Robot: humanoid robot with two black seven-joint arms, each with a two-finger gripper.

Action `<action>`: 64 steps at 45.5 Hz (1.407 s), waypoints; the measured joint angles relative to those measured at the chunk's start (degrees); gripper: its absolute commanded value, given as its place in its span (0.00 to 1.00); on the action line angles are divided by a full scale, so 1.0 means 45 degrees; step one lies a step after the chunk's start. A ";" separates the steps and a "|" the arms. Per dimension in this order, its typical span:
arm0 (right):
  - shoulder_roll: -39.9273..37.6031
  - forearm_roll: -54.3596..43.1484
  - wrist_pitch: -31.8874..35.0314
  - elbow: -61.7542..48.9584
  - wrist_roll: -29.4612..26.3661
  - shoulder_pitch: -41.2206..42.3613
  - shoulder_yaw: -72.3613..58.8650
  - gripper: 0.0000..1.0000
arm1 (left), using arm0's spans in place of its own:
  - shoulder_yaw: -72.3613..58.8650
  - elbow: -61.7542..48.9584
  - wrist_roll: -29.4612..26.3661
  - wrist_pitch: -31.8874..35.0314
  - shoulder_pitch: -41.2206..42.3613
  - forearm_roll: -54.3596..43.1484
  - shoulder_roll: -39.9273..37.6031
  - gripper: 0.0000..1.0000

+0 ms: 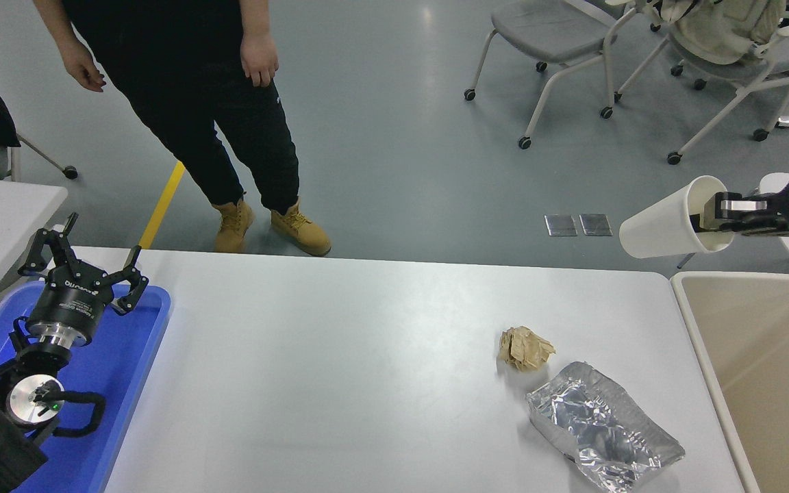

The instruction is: Clean the table surface

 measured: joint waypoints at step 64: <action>0.8522 0.3845 -0.3772 -1.7374 0.0016 -0.9968 -0.0052 0.00 | -0.0005 0.0003 0.0000 -0.0002 0.0000 0.0000 0.0000 1.00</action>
